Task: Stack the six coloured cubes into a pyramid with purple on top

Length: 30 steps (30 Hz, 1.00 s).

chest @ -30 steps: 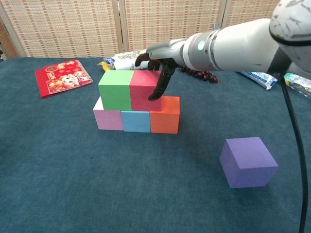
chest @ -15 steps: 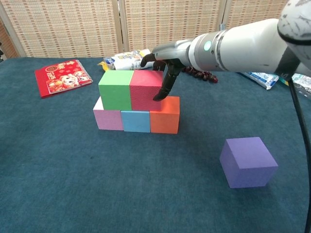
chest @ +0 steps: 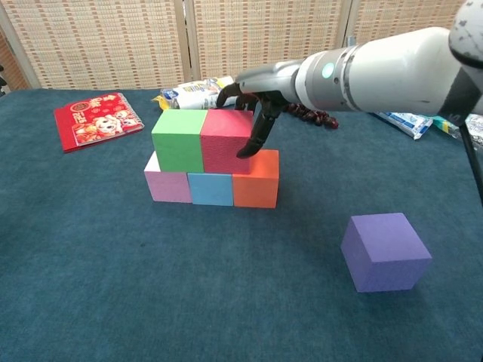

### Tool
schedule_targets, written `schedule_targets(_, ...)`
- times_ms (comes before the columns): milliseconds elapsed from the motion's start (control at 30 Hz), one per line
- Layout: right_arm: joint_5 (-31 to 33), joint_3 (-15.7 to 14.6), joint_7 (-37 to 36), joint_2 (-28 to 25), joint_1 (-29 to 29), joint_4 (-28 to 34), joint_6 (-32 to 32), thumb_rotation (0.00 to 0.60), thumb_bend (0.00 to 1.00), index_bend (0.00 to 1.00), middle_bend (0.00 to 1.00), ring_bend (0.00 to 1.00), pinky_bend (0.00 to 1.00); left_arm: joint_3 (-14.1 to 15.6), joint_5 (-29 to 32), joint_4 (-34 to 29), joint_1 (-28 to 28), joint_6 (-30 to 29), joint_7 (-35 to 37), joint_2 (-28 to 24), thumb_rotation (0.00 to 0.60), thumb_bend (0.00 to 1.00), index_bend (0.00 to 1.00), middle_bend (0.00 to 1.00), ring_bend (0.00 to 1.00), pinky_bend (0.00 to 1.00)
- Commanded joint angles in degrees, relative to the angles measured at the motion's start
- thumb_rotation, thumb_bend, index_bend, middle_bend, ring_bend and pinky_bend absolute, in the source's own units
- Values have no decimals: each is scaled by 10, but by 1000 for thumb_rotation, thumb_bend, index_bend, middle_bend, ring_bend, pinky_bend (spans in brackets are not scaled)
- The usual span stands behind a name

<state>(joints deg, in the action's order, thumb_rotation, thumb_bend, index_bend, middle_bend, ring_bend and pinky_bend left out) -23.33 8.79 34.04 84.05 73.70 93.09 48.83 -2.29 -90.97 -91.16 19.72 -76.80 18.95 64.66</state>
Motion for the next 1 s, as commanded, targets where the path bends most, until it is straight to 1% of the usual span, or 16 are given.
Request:
schedule_targets(33,-2,-1,-1,-3,-1,4,0,600,322,208,348,299,398,-1,0,-2,1,0,0,0,600,316,199,57,0,126)
schedule_targets(333,4,-5,-2,-4,-1,2,-5,600,322,202,348,300,399,0,3,0,2,4,0,2,600,316,195,57,0,126)
schedule_targets(600,-4,-4,-11,-4,-3,-1,-12,600,322,200,348,300,399,1,4,1,3,7,0,2,600,315,195,57,0,126)
schedule_targets(700,-7,-4,-15,-8,-6,0,-9,600,322,184,348,297,398,1,3,0,3,7,-1,2,600,316,196,57,0,126)
schedule_targets(833,-18,-5,-21,-21,-15,9,1,600,322,129,336,226,375,-1,4,0,4,7,-1,2,600,316,194,58,0,126)
schedule_targets(900,-27,-5,-29,-33,-24,19,5,600,322,93,297,176,347,-2,4,-1,4,7,-3,1,600,315,194,58,0,126)
schedule_targets(1000,-56,-4,-50,-59,-46,41,17,600,322,46,250,142,325,-2,2,-2,7,10,-4,-1,600,316,194,58,0,126)
